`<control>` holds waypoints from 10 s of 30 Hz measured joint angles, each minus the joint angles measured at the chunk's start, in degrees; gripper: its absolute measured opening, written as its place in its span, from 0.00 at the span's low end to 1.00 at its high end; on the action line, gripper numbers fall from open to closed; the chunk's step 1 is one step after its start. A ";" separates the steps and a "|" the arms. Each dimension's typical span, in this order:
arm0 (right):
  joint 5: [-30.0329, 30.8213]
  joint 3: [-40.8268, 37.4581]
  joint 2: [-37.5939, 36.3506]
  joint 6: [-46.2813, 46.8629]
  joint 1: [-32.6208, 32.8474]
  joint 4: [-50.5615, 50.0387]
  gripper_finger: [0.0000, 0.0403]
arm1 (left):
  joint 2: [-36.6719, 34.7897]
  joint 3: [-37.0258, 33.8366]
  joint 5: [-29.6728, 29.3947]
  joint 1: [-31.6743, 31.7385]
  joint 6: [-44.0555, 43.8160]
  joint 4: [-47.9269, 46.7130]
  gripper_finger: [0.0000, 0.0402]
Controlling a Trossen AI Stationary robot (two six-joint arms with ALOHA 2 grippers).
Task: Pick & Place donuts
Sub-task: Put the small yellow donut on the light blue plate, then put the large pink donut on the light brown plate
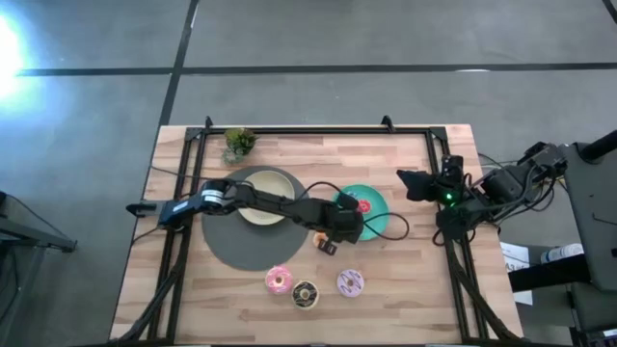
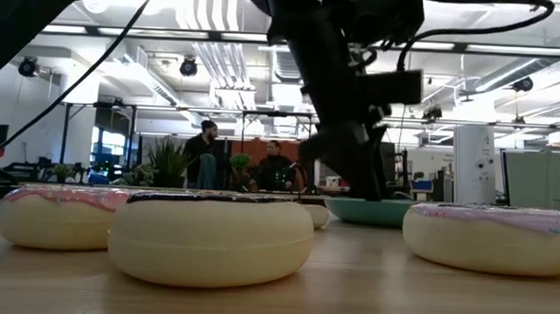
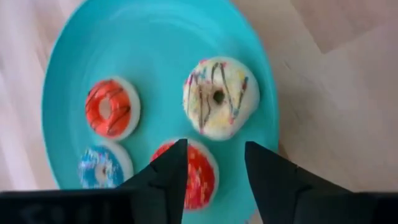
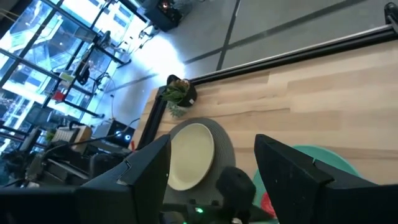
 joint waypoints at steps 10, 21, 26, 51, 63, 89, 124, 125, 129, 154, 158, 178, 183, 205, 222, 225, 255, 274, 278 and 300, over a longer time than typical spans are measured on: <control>-0.10 -0.85 -0.31 -0.58 -0.02 0.07 0.56 | -13.90 -8.09 23.46 3.04 -19.96 -5.95 0.34; -0.12 -1.41 -0.01 -0.73 -0.03 0.22 0.56 | -26.92 -40.18 22.11 4.19 -26.08 13.57 0.34; -4.88 -1.60 2.99 -1.43 -0.91 0.73 0.56 | -30.87 -48.18 12.06 -2.22 -13.91 26.24 0.31; -13.12 -1.65 9.94 -0.10 -2.93 1.98 0.56 | -21.35 -49.03 1.37 -7.17 -9.23 39.34 0.29; -12.58 -1.71 10.03 0.76 -3.34 1.80 0.56 | -19.07 -47.71 4.50 -6.49 -9.08 41.74 0.10; -25.74 -12.46 11.08 -65.71 -10.20 46.00 0.56 | -38.28 -57.86 76.46 20.69 -70.48 72.15 0.00; -41.21 -0.99 24.41 -91.06 -15.34 45.09 0.37 | -31.77 -50.24 78.34 19.71 -73.14 78.64 0.00; -41.21 -0.99 24.41 -91.05 -15.49 45.12 0.34 | -31.79 -50.24 78.23 19.71 -72.96 78.61 0.00; -42.49 -0.99 24.41 -90.70 -15.96 44.49 0.22 | -31.81 -50.28 74.24 19.65 -70.65 75.01 0.01; -66.47 -23.54 20.35 -53.60 -25.84 33.32 0.03 | -34.60 -50.69 59.67 18.66 -52.98 47.87 0.37; -69.08 -30.72 18.74 -50.11 -27.97 39.10 0.03 | -40.04 -53.56 55.67 16.50 -50.07 47.21 0.37; -64.95 -35.10 17.15 -56.83 -36.39 45.47 0.03 | -66.91 -77.07 34.15 13.42 -61.80 48.80 0.37; -66.72 -35.74 19.68 -56.99 -37.41 44.65 0.06 | -68.32 -77.86 32.31 11.93 -62.66 48.86 0.37; -52.51 -19.18 19.27 -81.40 -33.93 22.88 0.51 | -70.57 -78.72 32.89 2.63 -61.69 31.86 0.37; -46.39 -11.38 24.37 -93.68 -22.63 29.20 0.51 | -64.49 -77.55 12.73 -16.60 -74.22 31.44 0.37; -46.48 -10.84 25.47 -93.69 -22.63 28.95 0.52 | -60.19 -74.25 11.94 -17.19 -80.24 27.90 0.37; -36.05 -15.37 21.00 -93.85 -24.55 25.29 0.48 | -35.93 -56.86 1.02 -25.38 -81.76 18.08 0.37; -36.20 -17.06 20.93 -96.90 -27.69 30.63 0.48 | -34.17 -56.57 3.92 -24.61 -82.36 18.60 0.05; -36.20 -17.06 20.79 -98.58 -28.47 32.39 0.48 | -34.23 -54.05 4.21 -24.41 -82.40 15.58 0.01; -36.19 -18.70 11.46 -96.97 -32.52 34.13 0.48 | -64.13 -61.40 -3.64 9.13 -79.71 -8.85 0.00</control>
